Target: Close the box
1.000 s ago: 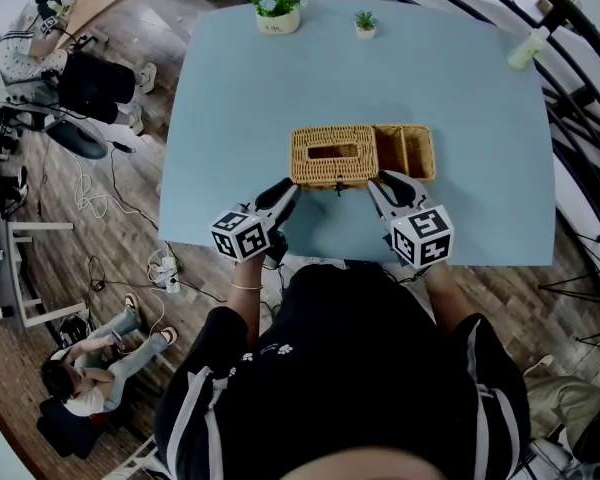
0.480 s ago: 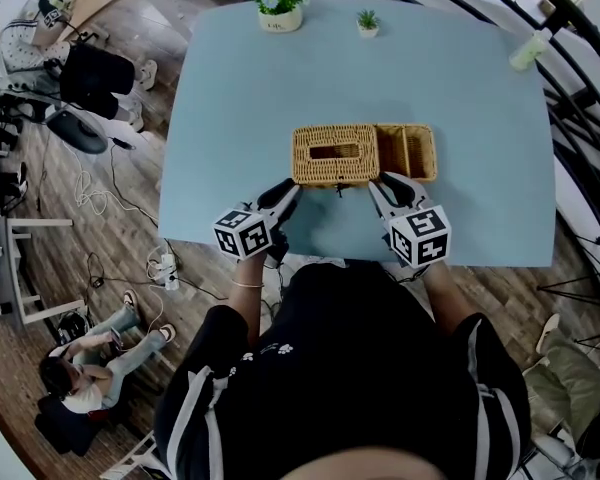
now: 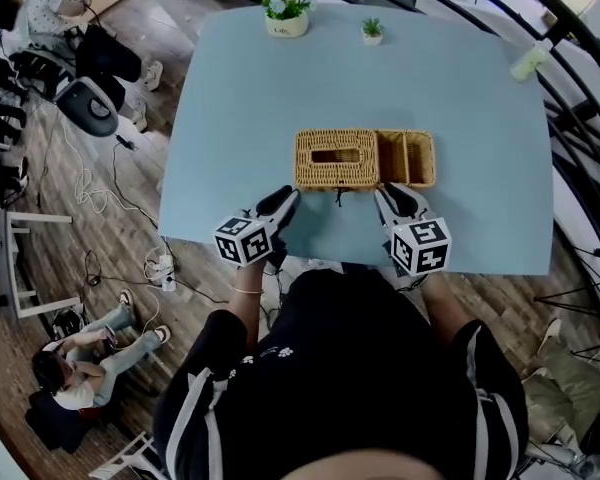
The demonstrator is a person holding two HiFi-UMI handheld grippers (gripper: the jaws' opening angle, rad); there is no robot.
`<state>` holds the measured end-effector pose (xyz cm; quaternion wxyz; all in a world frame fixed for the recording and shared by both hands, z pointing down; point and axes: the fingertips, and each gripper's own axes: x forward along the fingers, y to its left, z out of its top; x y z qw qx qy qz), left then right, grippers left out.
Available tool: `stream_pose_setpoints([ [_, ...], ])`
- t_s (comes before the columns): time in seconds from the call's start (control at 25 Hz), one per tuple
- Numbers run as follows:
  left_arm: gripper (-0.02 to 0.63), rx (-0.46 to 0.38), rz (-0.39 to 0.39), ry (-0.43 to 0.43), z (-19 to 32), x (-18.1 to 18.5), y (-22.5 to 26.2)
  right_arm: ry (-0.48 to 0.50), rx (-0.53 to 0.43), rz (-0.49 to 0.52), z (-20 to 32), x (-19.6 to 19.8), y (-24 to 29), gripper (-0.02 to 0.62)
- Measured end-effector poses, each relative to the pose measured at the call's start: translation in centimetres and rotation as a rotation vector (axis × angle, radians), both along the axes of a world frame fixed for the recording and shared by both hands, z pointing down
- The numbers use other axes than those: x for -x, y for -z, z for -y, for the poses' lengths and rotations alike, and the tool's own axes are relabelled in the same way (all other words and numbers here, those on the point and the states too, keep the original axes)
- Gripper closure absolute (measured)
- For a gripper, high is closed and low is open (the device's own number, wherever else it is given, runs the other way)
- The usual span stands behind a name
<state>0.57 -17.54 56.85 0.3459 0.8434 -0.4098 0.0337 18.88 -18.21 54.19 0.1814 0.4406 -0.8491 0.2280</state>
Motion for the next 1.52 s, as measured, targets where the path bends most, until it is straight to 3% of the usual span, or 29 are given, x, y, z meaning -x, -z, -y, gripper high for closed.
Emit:
stream_pose_setpoints([
  [0.28, 0.531, -0.108, 0.078, 0.048, 0.0, 0.2, 2.8, -0.017, -0.030, 0.055, -0.5, -0.4, 1.4, 0.522],
  [0.68, 0.575, -0.226, 0.058, 0.067, -1.8, -0.9, 7.4, -0.040, -0.090, 0.158, -2.0, -1.1, 3.3, 0.592],
  [1.16, 0.581, -0.289, 0.018, -0.044, -6.2, -4.5, 10.2, -0.018, -0.172, 0.241, -5.3, -0.2, 7.0, 0.595],
  [1.52, 0.581, -0.314, 0.053, -0.062, -7.8, -4.8, 10.5, -0.028, -0.164, 0.269, -6.5, -0.3, 7.4, 0.595],
])
